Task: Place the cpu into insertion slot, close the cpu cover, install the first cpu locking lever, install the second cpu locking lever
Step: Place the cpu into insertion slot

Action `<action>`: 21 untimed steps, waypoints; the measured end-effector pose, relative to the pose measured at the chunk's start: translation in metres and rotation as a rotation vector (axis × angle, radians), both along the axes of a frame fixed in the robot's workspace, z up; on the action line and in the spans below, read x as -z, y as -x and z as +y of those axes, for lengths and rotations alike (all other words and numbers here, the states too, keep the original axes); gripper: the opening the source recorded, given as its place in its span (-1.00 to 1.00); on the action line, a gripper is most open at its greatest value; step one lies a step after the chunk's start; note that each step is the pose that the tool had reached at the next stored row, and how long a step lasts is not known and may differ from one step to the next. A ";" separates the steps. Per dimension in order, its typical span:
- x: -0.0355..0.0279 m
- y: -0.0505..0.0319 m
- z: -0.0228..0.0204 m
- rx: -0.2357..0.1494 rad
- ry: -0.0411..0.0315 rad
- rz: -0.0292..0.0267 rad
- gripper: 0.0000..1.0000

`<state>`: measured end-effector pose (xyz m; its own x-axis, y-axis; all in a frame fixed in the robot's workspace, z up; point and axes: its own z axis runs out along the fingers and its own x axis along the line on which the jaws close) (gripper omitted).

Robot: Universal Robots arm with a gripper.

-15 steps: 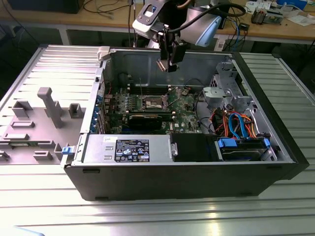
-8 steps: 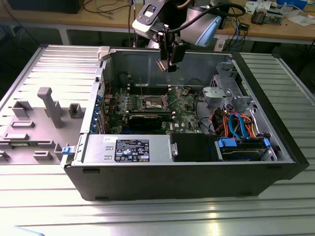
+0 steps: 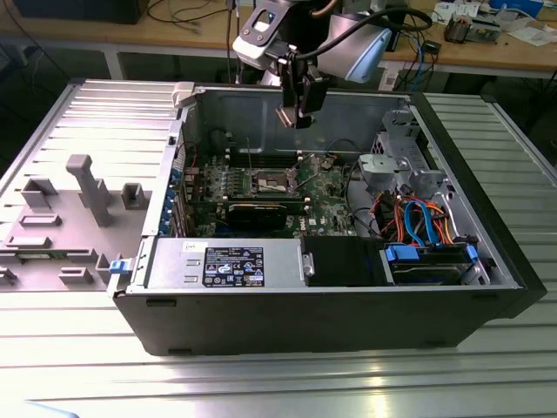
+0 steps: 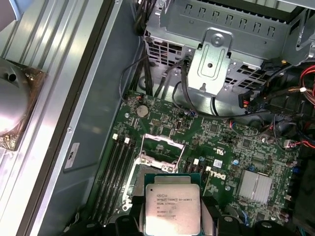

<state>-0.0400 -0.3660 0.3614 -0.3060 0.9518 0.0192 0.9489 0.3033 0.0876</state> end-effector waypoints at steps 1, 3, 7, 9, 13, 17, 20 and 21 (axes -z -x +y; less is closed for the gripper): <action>0.0006 0.0000 0.0000 0.000 0.0000 -0.0001 0.08; 0.0011 0.0000 0.0000 0.000 0.0001 0.0000 0.08; 0.0020 0.0000 0.0000 0.000 0.0000 0.0000 0.08; 0.0022 0.0000 0.0000 0.000 -0.0001 -0.0001 0.08; 0.0037 0.0000 0.0000 0.000 0.0000 -0.0001 0.08; 0.0050 0.0000 0.0000 0.000 0.0001 0.0000 0.08; 0.0057 0.0000 0.0000 0.000 0.0000 0.0000 0.08; 0.0064 0.0001 0.0000 0.000 0.0000 -0.0001 0.08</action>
<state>-0.0400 -0.3660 0.3550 -0.3060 0.9518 0.0191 0.9489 0.3033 0.0877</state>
